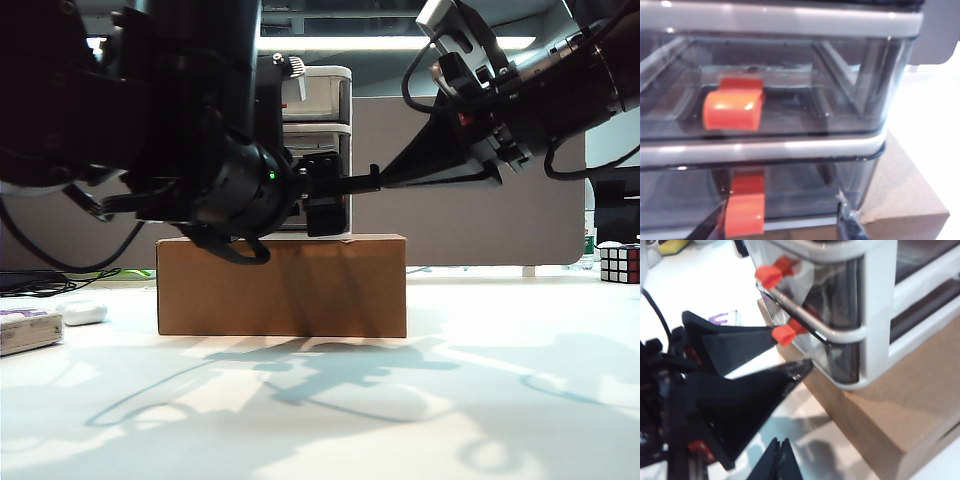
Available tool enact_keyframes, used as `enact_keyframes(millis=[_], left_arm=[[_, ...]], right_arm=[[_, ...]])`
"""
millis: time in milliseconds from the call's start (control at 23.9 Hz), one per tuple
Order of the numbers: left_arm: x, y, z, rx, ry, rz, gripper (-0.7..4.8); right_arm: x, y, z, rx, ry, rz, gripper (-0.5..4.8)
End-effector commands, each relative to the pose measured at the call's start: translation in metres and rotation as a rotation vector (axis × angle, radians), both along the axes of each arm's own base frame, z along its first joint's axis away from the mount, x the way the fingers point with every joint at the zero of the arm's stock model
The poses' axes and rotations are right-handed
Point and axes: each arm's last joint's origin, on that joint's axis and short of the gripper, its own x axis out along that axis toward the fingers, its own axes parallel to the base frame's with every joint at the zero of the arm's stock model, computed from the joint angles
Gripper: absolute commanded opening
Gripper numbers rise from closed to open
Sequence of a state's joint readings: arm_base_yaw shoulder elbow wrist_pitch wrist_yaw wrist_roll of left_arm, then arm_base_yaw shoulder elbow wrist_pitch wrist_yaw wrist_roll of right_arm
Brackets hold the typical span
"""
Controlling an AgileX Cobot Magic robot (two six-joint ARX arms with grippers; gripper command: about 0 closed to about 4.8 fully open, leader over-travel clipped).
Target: Open the third layer of the drawer on the table, pick up a pack of napkins on the table and put it in, and finally close the drawer.
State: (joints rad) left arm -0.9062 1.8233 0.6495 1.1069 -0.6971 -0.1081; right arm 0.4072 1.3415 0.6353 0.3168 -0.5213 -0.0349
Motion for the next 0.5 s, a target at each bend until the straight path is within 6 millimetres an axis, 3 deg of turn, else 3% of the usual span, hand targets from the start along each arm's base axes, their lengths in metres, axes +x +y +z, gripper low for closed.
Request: enact_keyframes(millis=[42,125,251,502], left_arm=[[0.0010,0.0014,0.0024,-0.005,-0.013,0.070,2.67],[0.0012,0.0022,0.0023,-0.004,-0.014,0.089,2.52],[0.0024,0.0033,0.0023,-0.004,-0.013,0.092,1.77],[0.0066,0.0069,0.0025,-0.006,-0.014,0.108,1.76]], right_arm=[[0.0013,0.0009,0.0051,0.015,-0.038,0.007,-0.05],[0.0013,0.0009,0.0051,0.015,-0.038,0.007,-0.05],[0.0013,0.0009,0.0050,0.015,-0.037,0.007,-0.06],[0.0010,0.0008,0.0044,0.013,-0.031,0.007,-0.05]])
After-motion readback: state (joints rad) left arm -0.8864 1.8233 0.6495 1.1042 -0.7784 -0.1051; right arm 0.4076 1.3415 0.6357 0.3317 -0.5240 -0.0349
